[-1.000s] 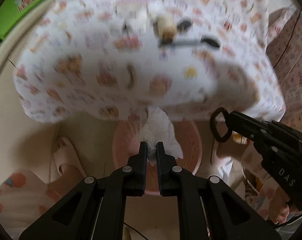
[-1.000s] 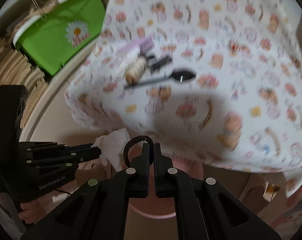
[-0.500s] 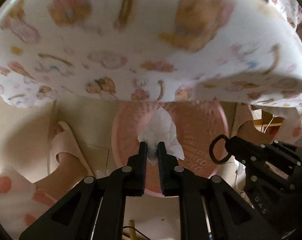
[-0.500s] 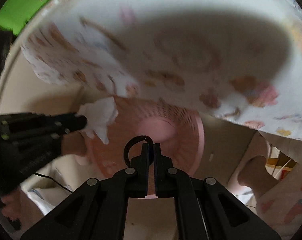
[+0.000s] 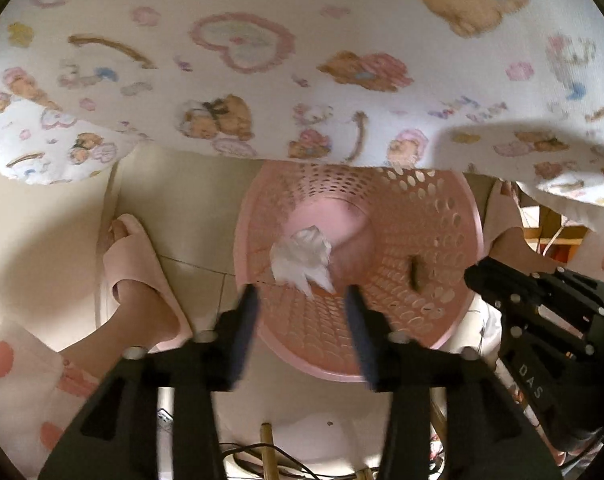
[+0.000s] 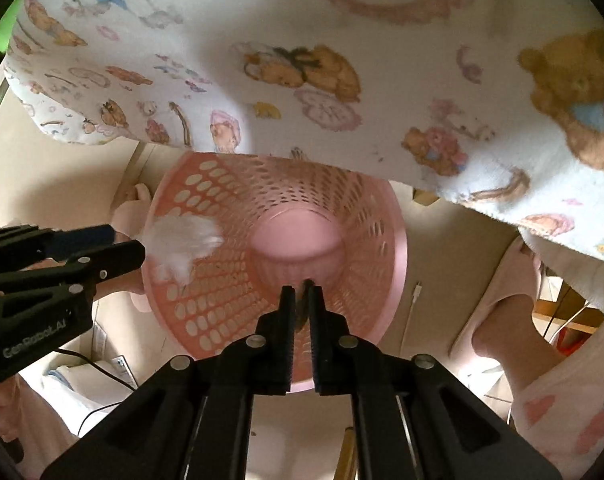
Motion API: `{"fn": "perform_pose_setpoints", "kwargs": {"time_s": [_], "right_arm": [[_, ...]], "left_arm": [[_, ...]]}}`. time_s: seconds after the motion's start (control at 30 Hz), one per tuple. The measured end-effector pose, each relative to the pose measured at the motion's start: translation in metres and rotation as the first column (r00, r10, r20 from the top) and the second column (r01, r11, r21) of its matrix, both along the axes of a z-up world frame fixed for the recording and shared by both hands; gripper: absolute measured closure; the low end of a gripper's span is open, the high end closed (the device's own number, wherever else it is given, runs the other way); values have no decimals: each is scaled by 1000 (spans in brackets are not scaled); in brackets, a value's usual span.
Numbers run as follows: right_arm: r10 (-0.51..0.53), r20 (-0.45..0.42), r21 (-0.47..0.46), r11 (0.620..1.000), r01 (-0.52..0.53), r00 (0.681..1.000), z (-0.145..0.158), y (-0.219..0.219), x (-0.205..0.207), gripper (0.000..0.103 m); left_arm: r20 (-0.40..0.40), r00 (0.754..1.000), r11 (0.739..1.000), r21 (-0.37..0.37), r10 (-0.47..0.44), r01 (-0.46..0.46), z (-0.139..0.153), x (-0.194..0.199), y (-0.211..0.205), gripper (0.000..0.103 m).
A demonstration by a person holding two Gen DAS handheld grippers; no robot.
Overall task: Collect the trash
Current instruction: 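Open the left tool to drop the tissue into the wastebasket, then grasp the second white tissue with the left tool while the right tool grasps a small red-wrapped item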
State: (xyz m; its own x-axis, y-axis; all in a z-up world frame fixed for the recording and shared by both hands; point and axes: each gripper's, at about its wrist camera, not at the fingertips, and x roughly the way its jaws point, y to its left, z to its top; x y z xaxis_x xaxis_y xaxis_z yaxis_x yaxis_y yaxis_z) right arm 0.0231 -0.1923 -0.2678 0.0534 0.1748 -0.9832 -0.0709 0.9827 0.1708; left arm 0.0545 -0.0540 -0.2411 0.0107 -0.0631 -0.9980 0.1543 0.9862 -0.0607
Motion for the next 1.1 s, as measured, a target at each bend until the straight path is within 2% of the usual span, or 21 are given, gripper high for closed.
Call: {"fn": "perform_pose_setpoints", "kwargs": {"time_s": [0.03, 0.1, 0.27, 0.33, 0.37, 0.43, 0.47, 0.57, 0.63, 0.73, 0.93, 1.1], "right_arm": [[0, -2, 1, 1000, 0, 1000, 1, 0, 0, 84], [-6, 15, -2, 1000, 6, 1000, 7, -1, -1, 77], [-16, 124, -13, 1000, 17, 992, 41, -7, -3, 76], [-24, 179, -9, 1000, 26, 984, 60, -10, -4, 69], [-26, 211, -4, 1000, 27, 977, 71, -11, -5, 65], [-30, 280, 2, 1000, 30, 960, 93, -15, -9, 53], [-32, 319, 4, 999, 32, 947, 105, -17, -12, 52], [-23, 400, 0, 1000, 25, 916, 129, -18, -16, 48], [-12, 460, -15, 1000, 21, 888, 146, -18, -16, 36], [-14, 514, -27, 999, 32, 858, 162, -21, -17, 26], [-46, 556, -10, 998, 61, 830, 183, -31, -12, 23], [-26, 627, -50, 996, 74, 779, 211, -42, -1, 21]], "left_arm": [[7, 1000, 1000, 1, 11, -11, 3, 0, 2, 46], [36, 999, 1000, 7, 30, -31, 11, 1, 7, 42], [160, 986, 999, 8, 42, -44, 51, 1, 16, 33], [221, 974, 999, 4, 41, -43, 72, -3, 19, 32], [252, 967, 999, 9, 34, -37, 82, -6, 20, 28], [314, 949, 1000, -5, 29, -29, 102, -13, 25, 23], [334, 942, 999, -16, 39, -36, 110, -15, 29, 23], [370, 927, 998, -46, 65, -51, 123, -14, 40, 23], [391, 917, 997, -52, 78, -62, 129, -12, 43, 23], [412, 907, 996, -56, 88, -71, 136, -9, 44, 23], [456, 886, 995, -75, 87, -59, 153, -7, 43, 23], [516, 855, 998, -55, 50, -26, 190, 12, 38, 23]]}}
